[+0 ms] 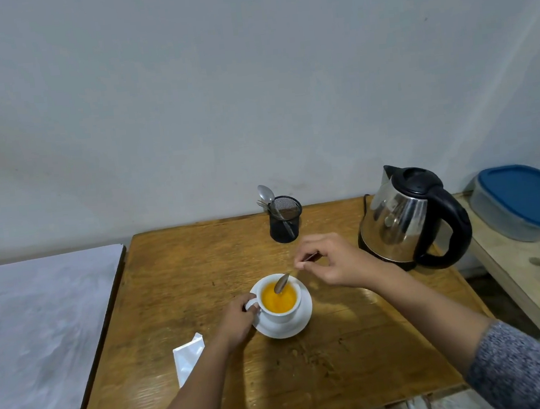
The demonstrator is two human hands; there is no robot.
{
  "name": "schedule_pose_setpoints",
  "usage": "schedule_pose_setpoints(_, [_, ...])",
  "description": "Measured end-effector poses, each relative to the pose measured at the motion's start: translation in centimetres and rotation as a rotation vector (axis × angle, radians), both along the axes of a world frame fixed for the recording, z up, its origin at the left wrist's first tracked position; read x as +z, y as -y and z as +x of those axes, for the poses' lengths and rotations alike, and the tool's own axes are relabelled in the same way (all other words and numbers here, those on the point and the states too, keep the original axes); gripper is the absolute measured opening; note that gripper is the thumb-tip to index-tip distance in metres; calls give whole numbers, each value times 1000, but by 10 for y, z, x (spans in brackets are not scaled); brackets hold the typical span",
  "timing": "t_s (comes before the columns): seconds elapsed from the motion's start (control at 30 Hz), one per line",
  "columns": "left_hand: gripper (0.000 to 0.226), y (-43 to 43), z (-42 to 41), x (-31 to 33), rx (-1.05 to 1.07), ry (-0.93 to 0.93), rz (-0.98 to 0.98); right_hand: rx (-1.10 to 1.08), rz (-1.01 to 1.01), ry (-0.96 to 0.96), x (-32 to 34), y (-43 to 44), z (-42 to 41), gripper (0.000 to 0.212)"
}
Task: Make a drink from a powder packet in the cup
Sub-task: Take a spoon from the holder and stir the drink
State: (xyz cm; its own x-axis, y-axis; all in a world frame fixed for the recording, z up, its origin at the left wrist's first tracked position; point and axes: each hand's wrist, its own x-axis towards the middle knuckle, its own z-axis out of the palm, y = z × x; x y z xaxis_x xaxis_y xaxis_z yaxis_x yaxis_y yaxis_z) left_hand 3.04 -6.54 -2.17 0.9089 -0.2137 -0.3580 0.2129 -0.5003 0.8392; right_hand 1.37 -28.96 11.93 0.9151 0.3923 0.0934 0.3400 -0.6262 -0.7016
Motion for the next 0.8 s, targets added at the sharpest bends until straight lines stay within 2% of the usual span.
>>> schedule_pose_setpoints(0.1, [27, -2, -1, 1, 11, -9, -13, -57, 39, -22, -9, 3, -2, 8])
schedule_pose_setpoints(0.23, [24, -2, 0, 2, 7, -4, -28, -255, 148, -54, -27, 5, 0, 10])
schedule_pose_setpoints(0.3, [23, -1, -1, 2, 24, 1, -46, -432, 388, -181, -38, 8, 3, 14])
schedule_pose_setpoints(0.43, [26, -1, -1, 1, 29, 2, -52, -821, 1087, -431, -48, 18, 3, 15])
schedule_pose_setpoints(0.53, [25, 0, -2, 0, 42, 7, -50, -1015, 1371, -492, -61, 29, -3, 13])
schedule_pose_setpoints(0.63, [25, 0, -3, -2, 68, 19, -47, -1121, 1446, -551, -83, 36, -10, 22])
schedule_pose_setpoints(0.7, [25, 1, -5, -2, 82, 24, -47, -1166, 1422, -583, -99, 37, -14, 30])
schedule_pose_setpoints(0.8, [26, 5, -8, 0, 107, 23, -50, -1230, 1364, -641, -114, 31, -21, 29])
